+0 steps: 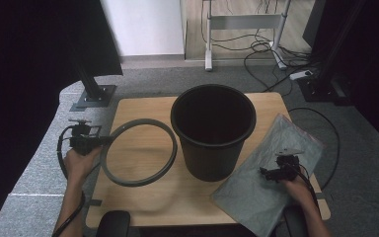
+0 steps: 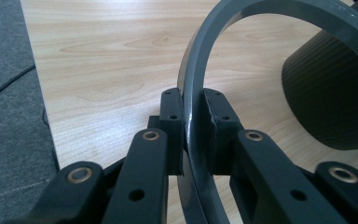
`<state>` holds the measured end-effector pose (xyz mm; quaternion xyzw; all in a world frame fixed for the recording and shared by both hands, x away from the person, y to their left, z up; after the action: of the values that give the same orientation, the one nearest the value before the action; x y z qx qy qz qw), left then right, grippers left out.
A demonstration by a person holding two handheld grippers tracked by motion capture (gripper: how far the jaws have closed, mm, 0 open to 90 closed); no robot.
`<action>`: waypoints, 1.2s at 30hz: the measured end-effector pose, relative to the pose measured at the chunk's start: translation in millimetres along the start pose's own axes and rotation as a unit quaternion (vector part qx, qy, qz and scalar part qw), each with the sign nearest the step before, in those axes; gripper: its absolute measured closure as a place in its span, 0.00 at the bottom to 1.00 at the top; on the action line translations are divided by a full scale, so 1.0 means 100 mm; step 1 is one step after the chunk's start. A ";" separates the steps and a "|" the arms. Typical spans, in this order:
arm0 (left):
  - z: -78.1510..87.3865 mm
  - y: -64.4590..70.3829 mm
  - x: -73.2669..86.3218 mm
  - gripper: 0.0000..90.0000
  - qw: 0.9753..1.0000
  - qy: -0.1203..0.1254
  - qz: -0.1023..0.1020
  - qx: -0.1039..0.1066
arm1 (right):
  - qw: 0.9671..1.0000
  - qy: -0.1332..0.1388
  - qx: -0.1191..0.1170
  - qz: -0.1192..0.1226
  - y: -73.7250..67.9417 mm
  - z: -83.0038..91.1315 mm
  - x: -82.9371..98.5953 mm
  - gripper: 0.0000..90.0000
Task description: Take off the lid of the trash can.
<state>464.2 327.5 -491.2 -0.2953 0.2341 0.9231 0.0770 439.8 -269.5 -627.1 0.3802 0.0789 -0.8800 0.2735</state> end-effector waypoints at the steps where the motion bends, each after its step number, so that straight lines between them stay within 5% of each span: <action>1: -0.02 -0.01 0.02 0.88 1.000 0.001 0.001 -0.001 | 1.000 0.000 0.000 0.000 0.00 0.00 0.00 0.00; 27: -0.68 -0.21 0.40 0.88 0.999 -0.019 0.020 -0.018 | 1.000 0.000 0.000 -0.001 0.00 0.00 0.00 0.00; 36: -0.86 -0.31 0.59 0.88 0.998 -0.035 0.012 -0.047 | 1.000 0.000 0.000 -0.001 0.00 0.00 0.00 0.00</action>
<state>468.6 313.6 -598.3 -0.2630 0.1915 0.9437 0.0605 439.6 -269.3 -627.1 0.3802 0.0794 -0.8804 0.2723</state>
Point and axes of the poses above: each handheld gripper's, and its own axes: z roughly backward along the jaws, x roughly out of its underside, y roughly to its right, the point moved 10 cm from there along -z, roughly forward along the jaws, and after that the axes turned 6 degrees about z, right-handed, at the moved point
